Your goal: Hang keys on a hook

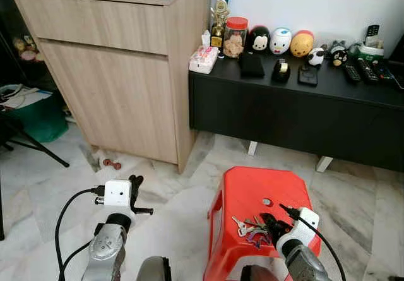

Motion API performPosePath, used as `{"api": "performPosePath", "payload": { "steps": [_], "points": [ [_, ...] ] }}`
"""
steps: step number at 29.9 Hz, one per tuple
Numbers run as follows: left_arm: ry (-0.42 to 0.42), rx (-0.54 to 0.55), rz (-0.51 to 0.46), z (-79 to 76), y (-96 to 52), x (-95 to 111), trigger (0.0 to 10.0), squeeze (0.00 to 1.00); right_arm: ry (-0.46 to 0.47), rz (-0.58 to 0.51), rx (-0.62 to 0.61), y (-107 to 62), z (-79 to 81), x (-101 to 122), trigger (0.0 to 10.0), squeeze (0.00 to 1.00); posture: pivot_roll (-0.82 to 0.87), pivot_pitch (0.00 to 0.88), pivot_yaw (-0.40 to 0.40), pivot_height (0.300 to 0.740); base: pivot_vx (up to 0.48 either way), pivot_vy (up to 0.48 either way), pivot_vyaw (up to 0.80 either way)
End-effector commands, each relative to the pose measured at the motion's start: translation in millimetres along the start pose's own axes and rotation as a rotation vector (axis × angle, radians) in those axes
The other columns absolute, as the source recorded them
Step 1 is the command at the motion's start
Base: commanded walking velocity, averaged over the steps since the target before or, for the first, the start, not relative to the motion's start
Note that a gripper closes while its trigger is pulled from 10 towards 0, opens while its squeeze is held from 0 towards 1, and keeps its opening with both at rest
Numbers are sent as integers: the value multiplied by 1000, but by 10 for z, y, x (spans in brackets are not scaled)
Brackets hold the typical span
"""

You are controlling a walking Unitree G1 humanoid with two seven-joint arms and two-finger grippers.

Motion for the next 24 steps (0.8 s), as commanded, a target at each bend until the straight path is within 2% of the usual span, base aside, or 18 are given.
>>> {"api": "performPosePath", "payload": {
  "steps": [1, 6, 8, 15, 19, 24],
  "points": [
    [18, 17, 38, 59, -46, -87, 10000, 0, 53, -18, -23, -13, -42, 21, 10000, 0, 146, 19, -47, 613, 0, 0, 0],
    [22, 24, 41, 92, -64, -96, 10000, 0, 77, -105, -5, -40, -64, 171, 10000, 0, 144, 20, -46, 613, 0, 0, 0],
    [22, 26, 42, 95, -66, -100, 10000, 0, 57, -127, -2, -55, -69, 196, 10000, 0, 142, 20, -47, 613, 0, 0, 0],
    [25, 28, 48, 99, -67, -116, 10000, 0, 86, -118, -47, -120, -135, 118, 10000, 0, 145, 19, -49, 613, 0, 0, 0],
    [29, 32, 56, 111, -80, -138, 10000, 0, 139, -93, -128, -161, -237, 35, 10000, 0, 147, 22, -50, 613, 0, 0, 0],
    [27, 35, 58, 117, -79, -142, 10000, 0, 161, -64, -108, -142, -203, -7, 10000, 0, 151, 29, -51, 613, 0, 0, 0]
  ]
}}
Point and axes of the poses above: a point about 5 cm out from each wrist's last joint towards the gripper, its own y axis pointing out of the wrist towards the gripper, its own x axis along the axis of the wrist's last joint, z = x × y, the point moved 5 cm from there along y, pointing out of the wrist towards the gripper, and after that the axes turned 12 degrees about -y, right-handed, at the moved point
